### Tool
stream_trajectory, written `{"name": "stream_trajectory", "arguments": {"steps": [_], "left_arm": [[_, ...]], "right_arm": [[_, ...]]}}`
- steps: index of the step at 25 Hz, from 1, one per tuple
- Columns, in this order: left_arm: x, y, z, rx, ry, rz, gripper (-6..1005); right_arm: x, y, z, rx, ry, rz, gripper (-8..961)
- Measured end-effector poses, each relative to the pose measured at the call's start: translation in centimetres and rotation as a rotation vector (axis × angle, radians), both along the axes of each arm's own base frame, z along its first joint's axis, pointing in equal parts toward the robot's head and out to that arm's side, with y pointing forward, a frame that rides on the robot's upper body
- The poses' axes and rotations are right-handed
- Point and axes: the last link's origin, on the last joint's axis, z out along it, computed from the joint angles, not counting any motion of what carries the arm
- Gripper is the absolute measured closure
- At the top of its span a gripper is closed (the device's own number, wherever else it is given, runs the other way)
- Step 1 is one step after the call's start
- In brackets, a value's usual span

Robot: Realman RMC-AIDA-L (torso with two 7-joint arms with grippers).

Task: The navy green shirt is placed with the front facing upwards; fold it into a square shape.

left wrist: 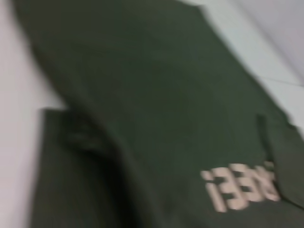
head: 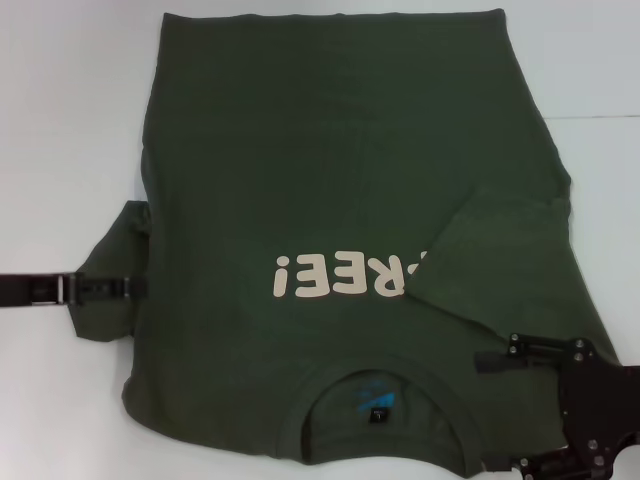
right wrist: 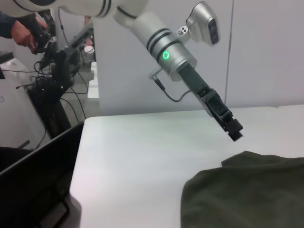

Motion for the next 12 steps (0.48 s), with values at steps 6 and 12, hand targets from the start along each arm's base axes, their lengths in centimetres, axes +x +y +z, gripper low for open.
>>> {"name": "stream_trajectory", "arguments": {"steps": [6,12], "left_arm": [[1.5,1.6,1.8,0.040,0.004,0.140,124],[1.8,3.3,2.7,0.046,0.072,0.220,123]], "right_arm": [[-0.1,0.3,-0.2,0.010,-0.010,0.023,21],[-0.2,0.4,-0.8,0.001,0.009,0.038,26]]}}
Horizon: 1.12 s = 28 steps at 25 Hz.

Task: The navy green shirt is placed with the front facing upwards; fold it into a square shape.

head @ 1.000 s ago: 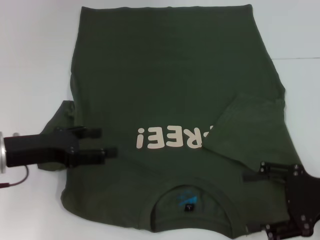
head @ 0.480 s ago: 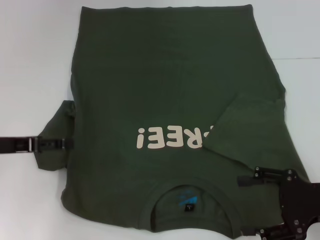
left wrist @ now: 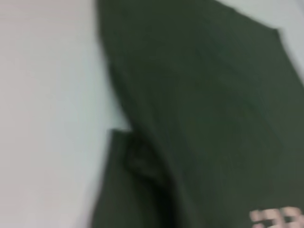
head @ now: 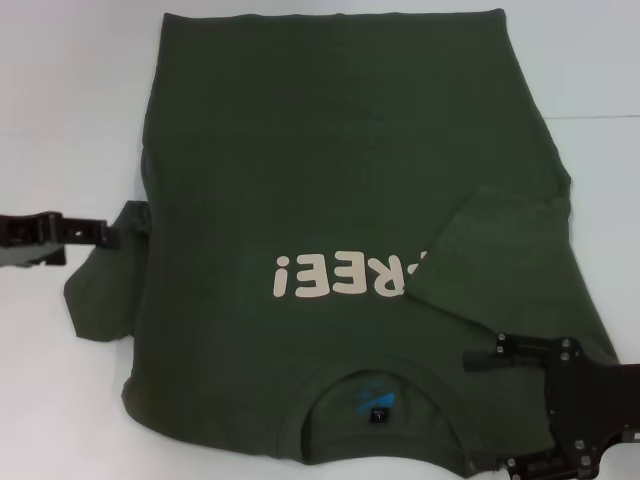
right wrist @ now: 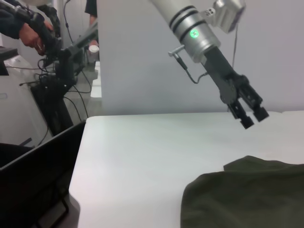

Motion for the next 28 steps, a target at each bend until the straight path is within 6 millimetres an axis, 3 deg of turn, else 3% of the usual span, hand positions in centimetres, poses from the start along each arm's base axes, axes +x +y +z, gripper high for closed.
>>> {"name": "stream_trajectory", "arguments": {"steps": [5,10,18,28], "left_arm": [[-0.8,0.3,-0.1,-0.043,0.131,0.114,123],[-0.2,0.8,-1.5,-0.095,0.219,0.134,123],[-0.3,1.5,-3.5,-0.116,0.209,0.151,124],[-0.8,1.7,-3.7,-0.088,0.223,0.164,124]], "right_arm": [[0.0,0.1,-0.4,-0.005,0.008,-0.005,26],[-0.2,0.3,-0.8,-0.020,0.023,-0.012,26],[-0.3,0.1,-1.0,-0.028,0.033,-0.012,26],[-0.4,0.1,-1.1,-0.033,0.038,-0.014,26]]}}
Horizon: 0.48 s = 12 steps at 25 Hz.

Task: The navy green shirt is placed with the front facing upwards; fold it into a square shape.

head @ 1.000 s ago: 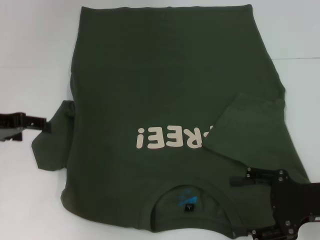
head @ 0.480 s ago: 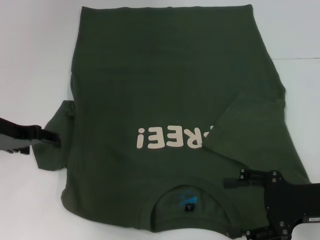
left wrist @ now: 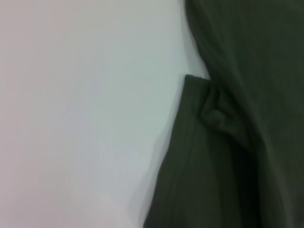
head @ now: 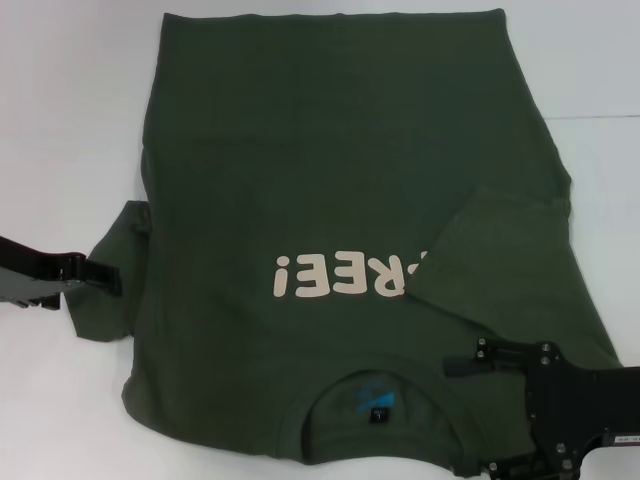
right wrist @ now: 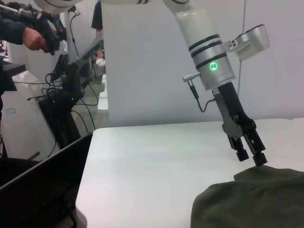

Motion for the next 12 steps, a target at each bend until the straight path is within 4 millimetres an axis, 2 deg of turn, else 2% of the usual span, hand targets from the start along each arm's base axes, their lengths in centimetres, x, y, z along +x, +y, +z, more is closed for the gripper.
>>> {"name": "stream_trajectory", "arguments": {"steps": [12], "left_arm": [[-0.74,0.22,-0.93,0.006,0.006,0.011,125]], "right_arm": [[-0.10,0.17,-0.03,0.002,0.002,-0.002,25]]}}
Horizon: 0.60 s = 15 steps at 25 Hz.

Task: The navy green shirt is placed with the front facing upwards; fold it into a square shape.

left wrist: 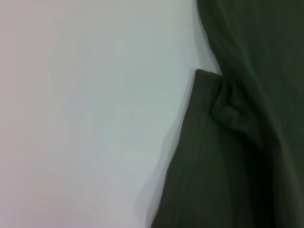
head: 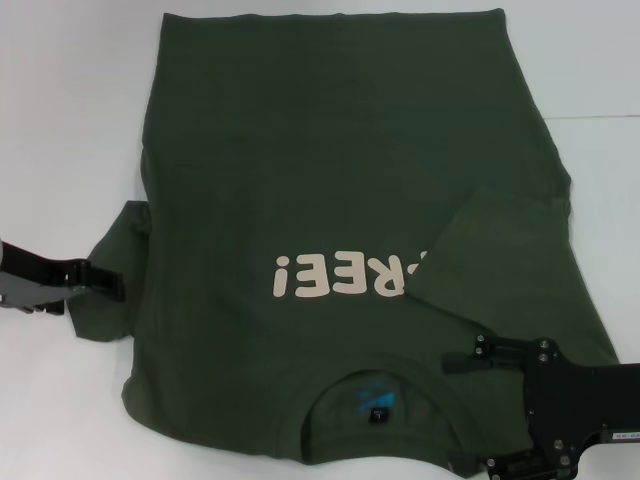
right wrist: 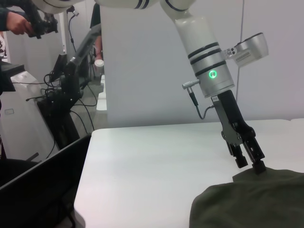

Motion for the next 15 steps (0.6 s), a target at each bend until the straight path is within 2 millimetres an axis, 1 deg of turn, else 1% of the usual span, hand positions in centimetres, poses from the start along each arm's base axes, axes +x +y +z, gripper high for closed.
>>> {"name": "stream_trajectory", "arguments": {"steps": [9,15], "left_arm": [[-0.61,-0.08,0.18,0.011,0.021,0.011,124],[-0.59,-0.09,0.00,0.005,0.023,0.009,125]], "right_arm": [[-0.08,0.11,-0.01,-0.002,0.000,-0.002,25],[-0.16,0.32,-0.03,0.002,-0.005,0.000,25]]}}
